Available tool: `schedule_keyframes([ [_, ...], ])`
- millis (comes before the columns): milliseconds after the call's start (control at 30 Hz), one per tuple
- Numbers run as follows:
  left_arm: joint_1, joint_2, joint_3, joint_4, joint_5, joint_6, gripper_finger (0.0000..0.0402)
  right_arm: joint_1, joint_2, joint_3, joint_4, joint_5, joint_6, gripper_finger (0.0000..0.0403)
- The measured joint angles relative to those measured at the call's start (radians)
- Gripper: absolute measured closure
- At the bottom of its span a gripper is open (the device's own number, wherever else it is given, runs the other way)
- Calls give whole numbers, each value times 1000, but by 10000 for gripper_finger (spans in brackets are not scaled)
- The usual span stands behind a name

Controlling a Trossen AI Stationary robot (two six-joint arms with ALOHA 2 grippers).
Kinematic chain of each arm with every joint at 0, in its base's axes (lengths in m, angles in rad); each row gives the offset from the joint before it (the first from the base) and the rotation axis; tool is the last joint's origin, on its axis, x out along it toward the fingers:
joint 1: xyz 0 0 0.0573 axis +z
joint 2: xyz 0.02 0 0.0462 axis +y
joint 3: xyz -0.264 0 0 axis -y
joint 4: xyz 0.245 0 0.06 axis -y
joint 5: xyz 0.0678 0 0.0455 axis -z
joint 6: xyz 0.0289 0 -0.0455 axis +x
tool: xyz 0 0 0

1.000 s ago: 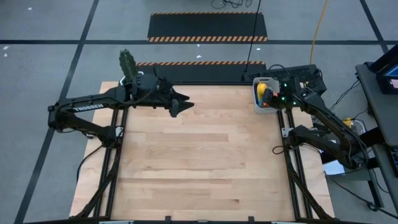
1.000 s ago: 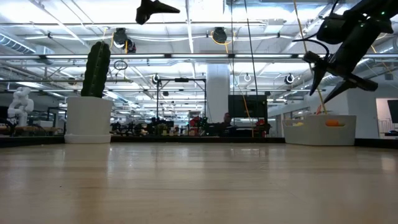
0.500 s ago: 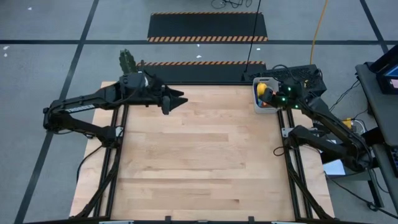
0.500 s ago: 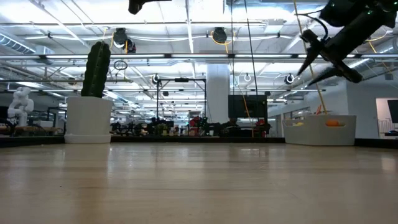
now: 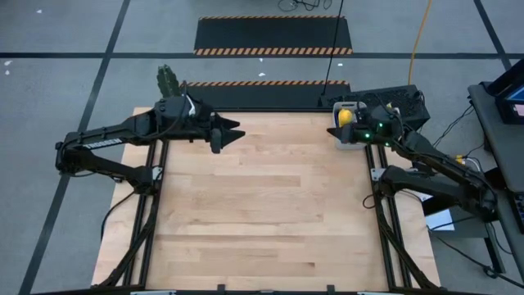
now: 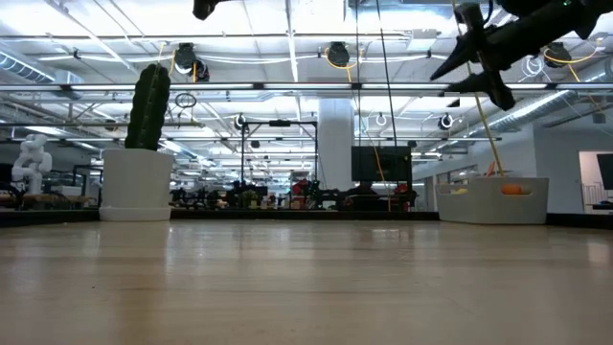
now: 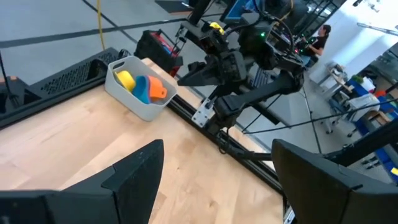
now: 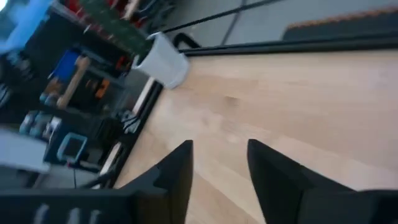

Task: Nest measuring cups in basket
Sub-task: Return to Home Position

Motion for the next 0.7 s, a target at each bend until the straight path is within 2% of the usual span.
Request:
schedule_keyframes([
  [400, 0, 0, 0, 1, 0, 41, 103, 105, 0, 0, 61, -1, -207, 395],
  [700, 0, 0, 0, -43, 39, 77, 103, 115, 4, 0, 68, -16, -258, 400],
])
